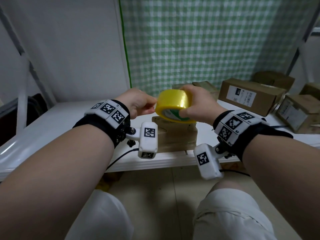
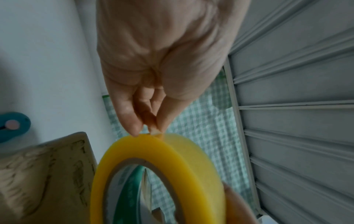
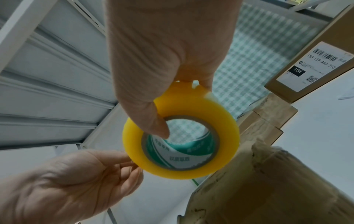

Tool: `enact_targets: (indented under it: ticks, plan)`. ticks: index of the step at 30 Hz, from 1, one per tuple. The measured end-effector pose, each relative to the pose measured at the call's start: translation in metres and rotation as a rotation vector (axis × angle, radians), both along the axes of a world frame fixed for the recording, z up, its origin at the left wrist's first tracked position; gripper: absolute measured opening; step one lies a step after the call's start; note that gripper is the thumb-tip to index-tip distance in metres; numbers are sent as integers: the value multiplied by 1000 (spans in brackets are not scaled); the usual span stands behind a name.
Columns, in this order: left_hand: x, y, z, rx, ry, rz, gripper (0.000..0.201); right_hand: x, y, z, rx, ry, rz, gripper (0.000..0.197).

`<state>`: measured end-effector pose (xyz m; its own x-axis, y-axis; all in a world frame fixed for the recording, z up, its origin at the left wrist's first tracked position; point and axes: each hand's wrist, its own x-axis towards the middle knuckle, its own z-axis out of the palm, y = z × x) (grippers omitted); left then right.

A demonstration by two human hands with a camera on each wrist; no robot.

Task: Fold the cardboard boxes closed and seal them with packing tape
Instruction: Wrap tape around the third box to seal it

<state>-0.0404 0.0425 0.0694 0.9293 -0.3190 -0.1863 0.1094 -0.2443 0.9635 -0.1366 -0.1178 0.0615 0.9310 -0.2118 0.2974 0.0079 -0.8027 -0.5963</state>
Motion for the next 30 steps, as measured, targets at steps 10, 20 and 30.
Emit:
enact_targets:
  ticks: [10, 20, 30]
  plan:
    - [-3, -14, -5, 158, -159, 18, 13, 7, -3, 6, -247, -67, -25, 71]
    - [-3, -5, 19, -90, -147, 142, 19, 16, -7, 44, -669, 81, -45, 63]
    - [-7, 9, 25, -198, -157, 125, 19, 15, -2, 55, -1023, 192, -29, 61]
